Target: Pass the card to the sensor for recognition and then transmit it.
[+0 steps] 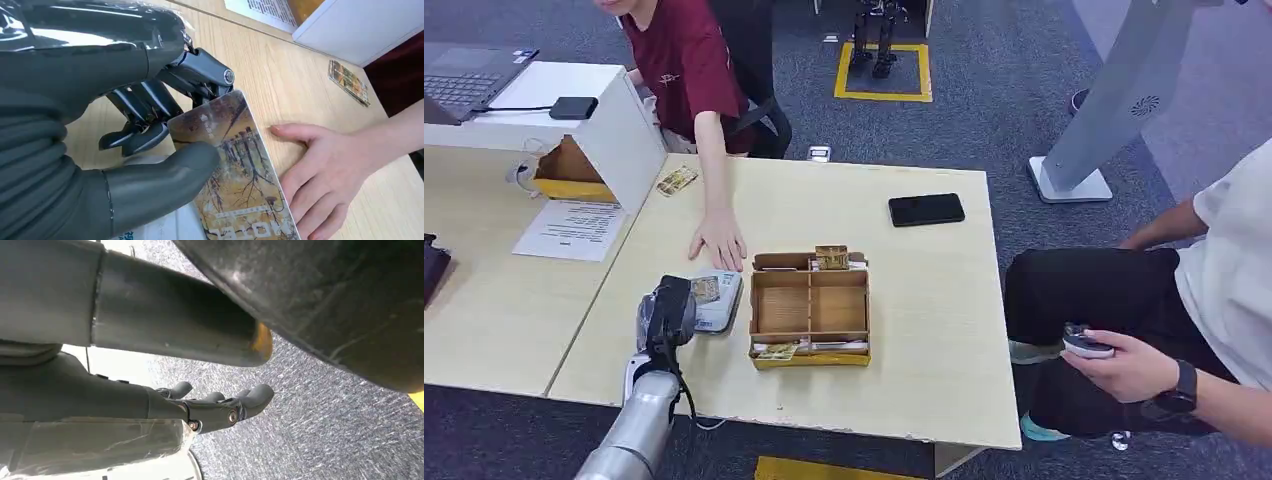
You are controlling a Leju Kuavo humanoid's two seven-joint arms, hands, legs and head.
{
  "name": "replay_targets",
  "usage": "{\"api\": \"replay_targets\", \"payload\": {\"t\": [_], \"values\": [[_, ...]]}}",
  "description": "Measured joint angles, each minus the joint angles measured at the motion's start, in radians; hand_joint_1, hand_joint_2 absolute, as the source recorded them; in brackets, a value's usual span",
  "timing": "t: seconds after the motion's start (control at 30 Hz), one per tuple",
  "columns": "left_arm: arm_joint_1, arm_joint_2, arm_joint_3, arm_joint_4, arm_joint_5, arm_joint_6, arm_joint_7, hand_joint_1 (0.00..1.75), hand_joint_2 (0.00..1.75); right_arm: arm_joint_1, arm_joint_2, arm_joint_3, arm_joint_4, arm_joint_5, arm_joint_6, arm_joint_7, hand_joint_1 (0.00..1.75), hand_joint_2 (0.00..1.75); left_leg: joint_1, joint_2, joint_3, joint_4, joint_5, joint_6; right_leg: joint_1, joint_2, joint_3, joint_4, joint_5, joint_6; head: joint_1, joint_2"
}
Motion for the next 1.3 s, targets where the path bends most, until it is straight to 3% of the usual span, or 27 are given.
{"api": "replay_targets", "payload": {"t": [0.07, 0.27, 0.43, 0.53, 0.63, 0.9, 1.3], "values": [[-0.003, 0.000, 0.000, 0.006, -0.023, 0.017, 0.003, 1.75, 1.75, 0.000, 0.000, -0.001, 0.000, 0.001, 0.000, 0.000, 0.00, 0.00, 0.000, 0.000, 0.000, 0.000, 0.000, 0.000, 0.000, 0.000, 0.000, 0.000, 0.000, 0.000, 0.000, 0.000], [-0.011, 0.009, 0.000, 0.042, -0.166, 0.146, 0.044, 1.75, 1.75, 0.000, 0.001, -0.004, 0.000, 0.021, -0.003, -0.008, 0.00, 0.00, 0.000, 0.000, 0.000, 0.000, 0.000, 0.000, 0.000, 0.000, 0.000, 0.000, 0.000, 0.000, 0.000, 0.000], [-0.019, 0.022, 0.000, 0.082, -0.239, 0.200, 0.060, 1.75, 1.75, 0.000, 0.001, -0.011, 0.000, 0.035, -0.003, -0.011, 0.00, 0.00, 0.000, 0.000, 0.000, 0.000, 0.000, 0.000, 0.000, 0.000, 0.000, 0.000, 0.000, 0.000, 0.000, 0.000], [-0.024, 0.028, 0.000, 0.097, -0.347, 0.234, 0.106, 1.75, 1.75, 0.000, 0.001, -0.017, 0.000, 0.042, -0.003, -0.014, 0.00, 0.00, 0.000, 0.000, 0.001, 0.000, 0.000, 0.000, 0.000, 0.000, 0.001, 0.000, 0.000, 0.000, 0.000, 0.000], [-0.027, 0.033, 0.001, 0.101, -0.434, 0.241, 0.127, 1.75, 1.75, 0.000, 0.002, -0.020, 0.000, 0.052, -0.005, -0.019, 0.00, 0.00, 0.000, 0.000, 0.001, 0.000, 0.000, 0.000, 0.000, 0.000, 0.001, 0.000, 0.000, 0.000, 0.000, 0.000], [-0.035, 0.033, 0.017, 0.131, -0.499, 0.245, 0.148, 1.75, 1.75, -0.001, 0.002, -0.024, 0.000, 0.060, -0.008, -0.028, 0.00, 0.00, 0.000, 0.000, 0.004, 0.000, 0.000, 0.000, 0.000, 0.000, 0.004, 0.000, 0.000, 0.000, 0.000, 0.000], [-0.012, 0.026, 0.062, 0.133, -0.714, 0.245, 0.196, 1.75, 1.75, -0.003, 0.008, -0.028, -0.001, 0.085, -0.022, -0.024, 0.00, 0.00, 0.000, 0.000, 0.005, 0.000, 0.000, 0.000, 0.000, 0.000, 0.005, 0.000, 0.000, 0.000, 0.000, 0.000]]}}
